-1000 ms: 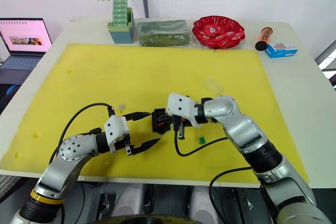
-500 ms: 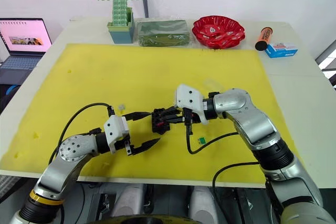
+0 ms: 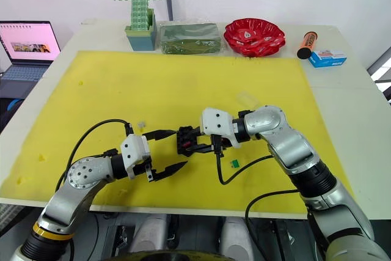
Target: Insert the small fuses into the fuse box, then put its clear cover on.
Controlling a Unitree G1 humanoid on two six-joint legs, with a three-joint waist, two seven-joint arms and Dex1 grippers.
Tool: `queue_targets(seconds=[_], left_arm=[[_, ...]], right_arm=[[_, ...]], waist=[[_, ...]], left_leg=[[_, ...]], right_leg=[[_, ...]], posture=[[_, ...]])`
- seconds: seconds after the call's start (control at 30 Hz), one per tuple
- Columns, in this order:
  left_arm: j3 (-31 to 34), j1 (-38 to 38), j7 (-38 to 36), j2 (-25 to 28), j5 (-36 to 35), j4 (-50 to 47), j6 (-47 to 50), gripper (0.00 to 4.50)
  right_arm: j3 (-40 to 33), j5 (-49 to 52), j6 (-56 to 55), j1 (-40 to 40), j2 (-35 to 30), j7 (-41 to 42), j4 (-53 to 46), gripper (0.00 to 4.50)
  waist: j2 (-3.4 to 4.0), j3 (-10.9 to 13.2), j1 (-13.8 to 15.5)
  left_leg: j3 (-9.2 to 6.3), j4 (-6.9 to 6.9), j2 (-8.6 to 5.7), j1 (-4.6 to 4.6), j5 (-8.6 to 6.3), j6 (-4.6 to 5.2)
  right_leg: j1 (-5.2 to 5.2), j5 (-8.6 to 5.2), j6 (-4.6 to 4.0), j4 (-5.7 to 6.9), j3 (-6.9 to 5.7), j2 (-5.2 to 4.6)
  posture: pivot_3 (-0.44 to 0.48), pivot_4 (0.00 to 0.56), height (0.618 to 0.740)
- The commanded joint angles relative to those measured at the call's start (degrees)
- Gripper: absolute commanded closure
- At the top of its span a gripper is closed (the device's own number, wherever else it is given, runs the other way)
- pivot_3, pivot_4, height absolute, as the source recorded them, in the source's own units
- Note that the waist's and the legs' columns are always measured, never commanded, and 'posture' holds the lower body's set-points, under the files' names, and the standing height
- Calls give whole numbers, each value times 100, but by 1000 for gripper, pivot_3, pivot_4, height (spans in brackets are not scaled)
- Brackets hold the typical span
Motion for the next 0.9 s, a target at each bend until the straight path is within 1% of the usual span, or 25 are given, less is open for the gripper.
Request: queue_targets(seconds=[0.03, 0.07, 0.17, 0.27, 0.5, 0.6, 0.73, 0.83, 0.9], left_arm=[[56, -15, 2, 19, -44, -170, -47, 0], [57, -5, 3, 23, -43, -163, -52, 0], [56, 26, -10, 31, -47, -130, -69, 0], [59, 43, -25, 36, -44, -85, -109, 0], [65, 69, -59, 23, -32, 90, -260, 0], [76, 79, -74, 21, -33, 158, -325, 0], [78, 77, -87, 11, -30, 200, -369, 0], [77, 76, -95, 8, -31, 219, -394, 0], [77, 75, -98, 7, -31, 227, -407, 0]], right_arm=[[4, -40, -133, -71, 71, 15, -29, 2800], [10, -53, -143, -69, 81, 13, -13, 2800], [23, -98, -173, -63, 124, -3, 49, 3435], [24, -81, -168, -49, 137, 3, 59, 4486], [-54, -28, -150, -49, 69, 68, 18, 4486], [-182, 195, 84, -80, 45, 105, -174, 4486], [-215, 237, 81, -55, -9, 144, -291, 4486], [-203, 176, -26, -41, -19, 136, -273, 3836], [-171, 90, -110, -49, 3, 90, -227, 3116]], waist=[[0, 0, -1], [0, 0, 0], [0, 0, 0], [0, 0, -1], [0, 0, 1], [0, 0, 1], [0, 0, -1], [0, 0, -1], [0, 0, 1]], left_leg=[[0, 0, 0, 0, 0, 0], [0, 0, 0, 0, 0, 0], [0, 0, 0, 0, 0, 0], [0, 0, 0, 0, 0, 0], [0, 0, 0, 0, 0, 0], [0, 0, 0, 0, 0, 0], [0, 0, 0, 0, 0, 0], [0, 0, 0, 0, 0, 0], [0, 0, 0, 0, 0, 0]], right_leg=[[0, 0, 0, 0, 0, 0], [0, 0, 0, 0, 0, 0], [0, 0, 0, 0, 0, 0], [0, 0, 0, 0, 0, 0], [0, 0, 0, 0, 0, 0], [0, 0, 0, 0, 0, 0], [0, 0, 0, 0, 0, 0], [0, 0, 0, 0, 0, 0], [0, 0, 0, 0, 0, 0]], posture=[[0, 150, 740], [0, 150, 740], [0, 150, 740], [0, 150, 740], [0, 150, 740], [0, 150, 740], [0, 150, 740], [0, 150, 740], [0, 150, 740]])
